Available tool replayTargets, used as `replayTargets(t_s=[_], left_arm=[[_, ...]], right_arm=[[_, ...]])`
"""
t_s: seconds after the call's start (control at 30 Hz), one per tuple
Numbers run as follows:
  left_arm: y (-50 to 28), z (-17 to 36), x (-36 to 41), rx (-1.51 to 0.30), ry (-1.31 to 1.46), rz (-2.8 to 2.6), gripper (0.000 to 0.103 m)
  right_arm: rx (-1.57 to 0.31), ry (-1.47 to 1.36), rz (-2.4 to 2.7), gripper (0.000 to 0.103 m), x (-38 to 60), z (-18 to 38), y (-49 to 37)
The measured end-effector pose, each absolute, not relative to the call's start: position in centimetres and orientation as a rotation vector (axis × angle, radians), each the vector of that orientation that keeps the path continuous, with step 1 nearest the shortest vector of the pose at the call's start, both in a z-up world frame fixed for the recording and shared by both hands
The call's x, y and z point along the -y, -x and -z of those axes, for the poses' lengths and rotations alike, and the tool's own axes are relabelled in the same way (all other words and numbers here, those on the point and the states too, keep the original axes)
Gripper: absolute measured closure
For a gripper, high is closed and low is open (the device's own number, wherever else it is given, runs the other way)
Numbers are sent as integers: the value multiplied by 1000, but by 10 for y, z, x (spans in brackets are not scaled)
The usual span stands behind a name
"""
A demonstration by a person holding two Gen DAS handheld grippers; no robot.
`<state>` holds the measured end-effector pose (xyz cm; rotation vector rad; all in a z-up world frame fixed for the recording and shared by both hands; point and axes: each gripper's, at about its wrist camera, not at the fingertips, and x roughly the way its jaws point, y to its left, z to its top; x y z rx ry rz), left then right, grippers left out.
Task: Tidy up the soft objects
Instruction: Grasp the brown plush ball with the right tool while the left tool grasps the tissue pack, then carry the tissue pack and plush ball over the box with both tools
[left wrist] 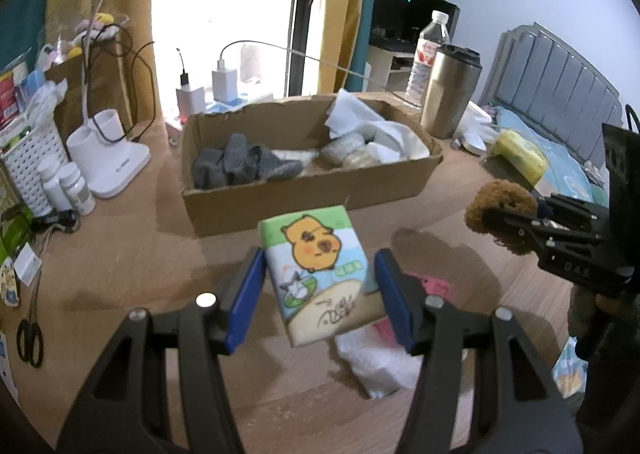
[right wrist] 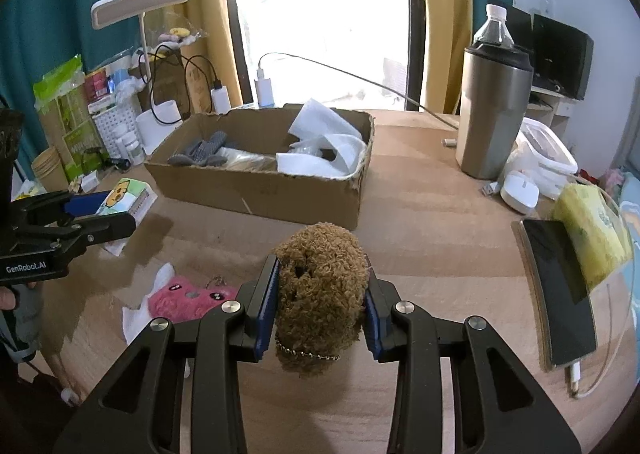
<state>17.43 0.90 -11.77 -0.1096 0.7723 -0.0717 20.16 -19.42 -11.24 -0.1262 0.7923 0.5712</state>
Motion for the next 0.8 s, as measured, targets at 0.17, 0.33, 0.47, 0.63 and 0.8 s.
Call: replayTargets(t_s=[0.17,0.33,0.47,0.63,0.8], left_arm=[[-183,112,0,-768,96,91,45],[-194,105,8,-762,79,99,45],[-202,101,12,-759,73,97,45],[-213,97,16,-756,70,96,45],[-223,96,20,-757,64,95,45]], right_arm=[[-781,111,-574,65,201,110,-213],[-772,95,-574,65,207,108,-223],[-767,89,-576,65,210,107,-231],[-755,81,-582,65,215,103,-240],[-751,70,-586,65,220,103,-248]])
